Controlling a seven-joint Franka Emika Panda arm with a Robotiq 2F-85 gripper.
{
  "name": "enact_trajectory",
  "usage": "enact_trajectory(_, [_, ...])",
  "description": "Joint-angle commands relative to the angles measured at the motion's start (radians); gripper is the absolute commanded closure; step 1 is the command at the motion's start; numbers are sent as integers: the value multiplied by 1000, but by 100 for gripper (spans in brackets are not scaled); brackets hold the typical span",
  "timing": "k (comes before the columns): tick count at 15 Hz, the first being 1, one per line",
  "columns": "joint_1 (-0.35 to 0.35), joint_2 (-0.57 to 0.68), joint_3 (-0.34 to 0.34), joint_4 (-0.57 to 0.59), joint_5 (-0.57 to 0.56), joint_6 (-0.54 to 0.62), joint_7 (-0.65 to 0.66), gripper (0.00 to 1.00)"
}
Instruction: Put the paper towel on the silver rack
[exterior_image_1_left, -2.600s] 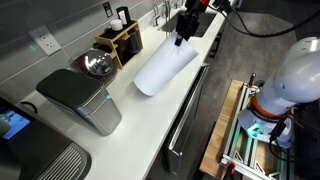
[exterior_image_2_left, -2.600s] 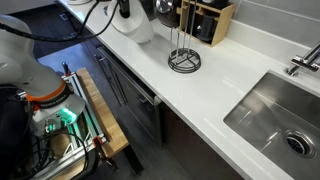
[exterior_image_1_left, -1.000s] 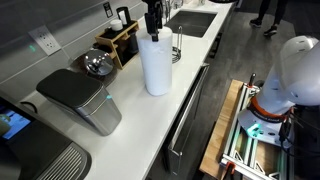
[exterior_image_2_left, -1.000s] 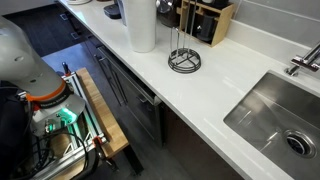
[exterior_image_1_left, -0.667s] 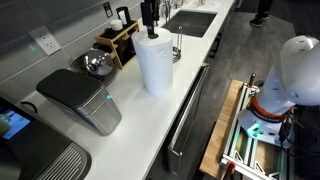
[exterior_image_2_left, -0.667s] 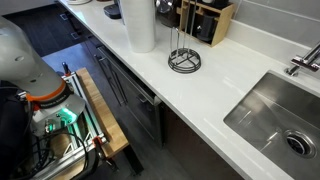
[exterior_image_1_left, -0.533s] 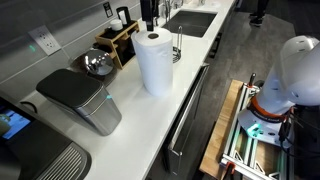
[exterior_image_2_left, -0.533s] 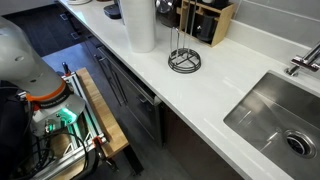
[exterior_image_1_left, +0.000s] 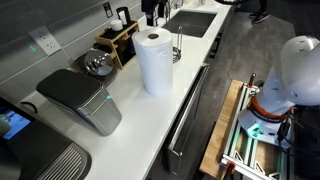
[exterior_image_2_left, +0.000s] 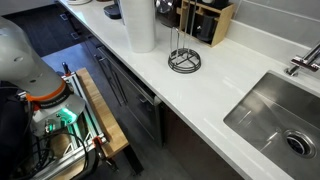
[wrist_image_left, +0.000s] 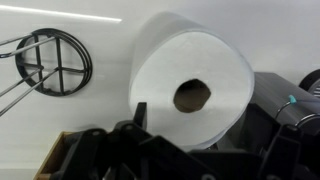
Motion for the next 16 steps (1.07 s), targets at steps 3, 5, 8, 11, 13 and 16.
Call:
enact_trajectory(3, [-28, -11, -34, -84, 50, 55, 10, 0])
enact_trajectory(5, [-34, -9, -40, -108, 56, 93, 8, 0])
enact_trajectory(8, [-33, -8, -45, -138, 75, 166, 4, 0])
enact_trajectory(11, [-35, 0, -44, -160, 74, 218, 3, 0])
enact_trajectory(13, [-35, 0, -47, -173, 75, 236, -1, 0])
enact_trajectory(16, [-34, -7, -55, -187, 72, 232, -18, 0])
